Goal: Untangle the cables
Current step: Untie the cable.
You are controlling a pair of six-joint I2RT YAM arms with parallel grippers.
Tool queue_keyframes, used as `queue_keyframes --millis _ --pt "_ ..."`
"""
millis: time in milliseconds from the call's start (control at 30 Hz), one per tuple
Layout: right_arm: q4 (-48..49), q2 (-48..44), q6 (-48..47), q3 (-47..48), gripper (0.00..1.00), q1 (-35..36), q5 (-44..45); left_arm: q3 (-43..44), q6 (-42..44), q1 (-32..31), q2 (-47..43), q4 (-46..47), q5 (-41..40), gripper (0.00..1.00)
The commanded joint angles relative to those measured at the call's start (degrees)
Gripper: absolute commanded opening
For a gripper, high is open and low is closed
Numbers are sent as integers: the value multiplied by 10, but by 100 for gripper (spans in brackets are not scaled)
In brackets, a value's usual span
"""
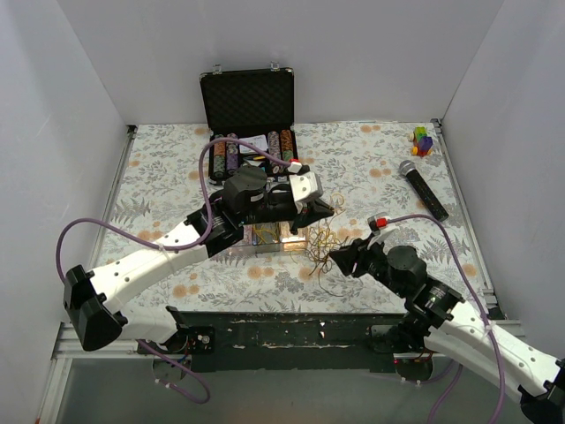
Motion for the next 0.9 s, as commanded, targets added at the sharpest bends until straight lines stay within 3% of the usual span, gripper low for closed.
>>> queue_keyframes --millis 0,133,433,667,767,867 --pt "28 18 -26 41 53 5 -35 22 11 -1 -3 24 -18 0" --pt "61 21 -33 44 57 9 -42 22 11 -1 -3 24 -17 0" --pt "111 52 -37 57 58 10 -97 27 5 -1 5 24 -4 0" --pt "162 78 -32 38 58 13 -87 42 -13 -1 15 22 9 0" --pt "153 100 -34 48 49 14 -77 49 -24 -1 20 26 19 0" --pt "109 106 -36 53 31 14 -38 58 -26 -1 15 26 22 0"
